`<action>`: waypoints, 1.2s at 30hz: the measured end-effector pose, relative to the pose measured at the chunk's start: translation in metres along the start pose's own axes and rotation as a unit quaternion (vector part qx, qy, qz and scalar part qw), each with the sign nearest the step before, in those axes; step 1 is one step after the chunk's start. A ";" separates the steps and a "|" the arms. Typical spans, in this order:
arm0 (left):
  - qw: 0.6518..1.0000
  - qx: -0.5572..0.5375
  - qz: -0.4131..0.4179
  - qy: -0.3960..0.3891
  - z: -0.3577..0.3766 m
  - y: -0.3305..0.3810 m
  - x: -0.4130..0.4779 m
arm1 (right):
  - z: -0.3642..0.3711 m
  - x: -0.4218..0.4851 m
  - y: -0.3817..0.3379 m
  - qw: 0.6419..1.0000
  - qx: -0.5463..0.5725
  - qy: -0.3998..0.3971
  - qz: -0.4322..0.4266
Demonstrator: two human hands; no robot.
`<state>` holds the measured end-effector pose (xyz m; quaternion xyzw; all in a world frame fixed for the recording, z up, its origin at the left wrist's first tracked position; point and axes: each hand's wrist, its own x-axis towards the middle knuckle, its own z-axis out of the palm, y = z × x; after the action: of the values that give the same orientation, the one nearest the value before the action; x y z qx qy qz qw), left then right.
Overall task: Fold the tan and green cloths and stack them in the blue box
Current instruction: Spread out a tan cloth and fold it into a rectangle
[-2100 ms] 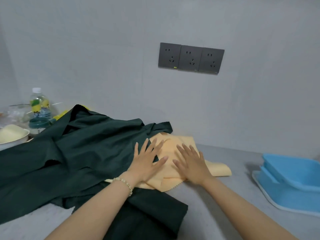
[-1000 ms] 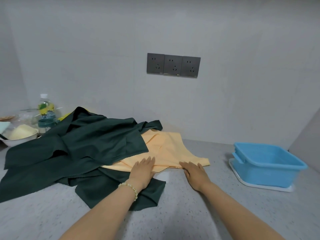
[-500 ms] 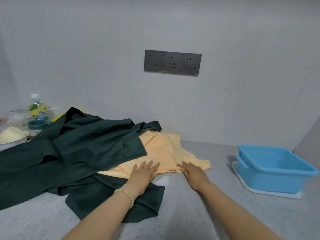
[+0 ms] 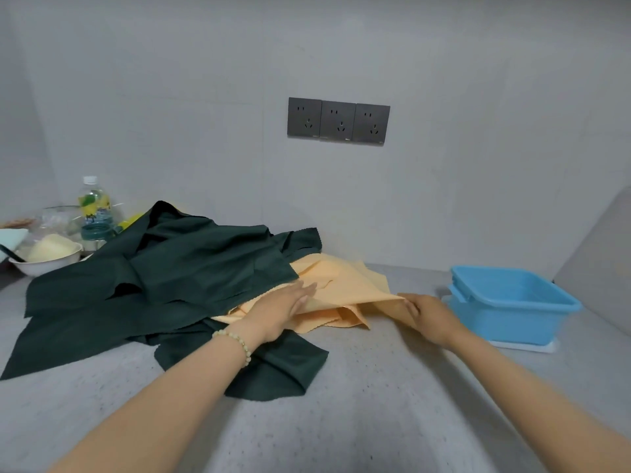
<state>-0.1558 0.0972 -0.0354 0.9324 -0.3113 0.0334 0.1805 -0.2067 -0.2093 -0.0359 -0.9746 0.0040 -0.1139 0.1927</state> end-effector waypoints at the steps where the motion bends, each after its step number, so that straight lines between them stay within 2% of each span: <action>1: 1.000 0.005 0.002 -0.012 -0.002 0.001 -0.008 | -0.006 -0.008 -0.001 1.000 -0.002 -0.008 -0.003; 6: 0.996 0.016 -0.025 -0.083 0.005 0.003 -0.040 | -0.029 -0.050 -0.007 0.997 -0.040 -0.070 0.003; 9: 0.989 0.023 -0.070 -0.131 0.018 0.007 -0.048 | -0.035 -0.081 -0.018 0.986 -0.065 -0.156 0.006; 11: 0.988 0.002 -0.100 -0.121 0.028 0.013 -0.046 | -0.033 -0.099 -0.024 0.972 -0.079 -0.221 0.005; 13: 0.990 0.017 -0.106 -0.094 0.034 0.019 -0.041 | -0.030 -0.107 -0.032 0.967 -0.065 -0.245 0.010; 15: 0.991 0.042 -0.103 -0.075 0.039 0.018 -0.033 | -0.025 -0.103 -0.039 0.972 -0.016 -0.233 0.022; 19: 0.988 0.057 -0.127 -0.066 0.059 0.000 -0.021 | 0.006 -0.066 -0.047 0.984 0.084 -0.151 0.040; 23: 0.986 0.045 -0.150 -0.063 0.071 -0.028 0.001 | 0.049 -0.009 -0.041 0.992 0.012 -0.118 0.040; 28: 0.984 0.050 -0.158 -0.061 0.063 -0.070 0.036 | 0.082 0.056 -0.026 0.996 -0.023 -0.055 0.065; 32: 0.989 0.059 -0.130 -0.044 0.060 -0.092 0.053 | 0.101 0.089 -0.005 0.990 -0.063 -0.084 0.098; 36: 0.996 0.061 -0.062 -0.024 0.057 -0.094 0.056 | 0.107 0.094 0.001 0.990 -0.074 -0.088 0.084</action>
<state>-0.0580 0.1148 -0.1086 0.9596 -0.2550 0.0185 0.1178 -0.0913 -0.1749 -0.1118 -0.9886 0.0775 -0.0103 0.1290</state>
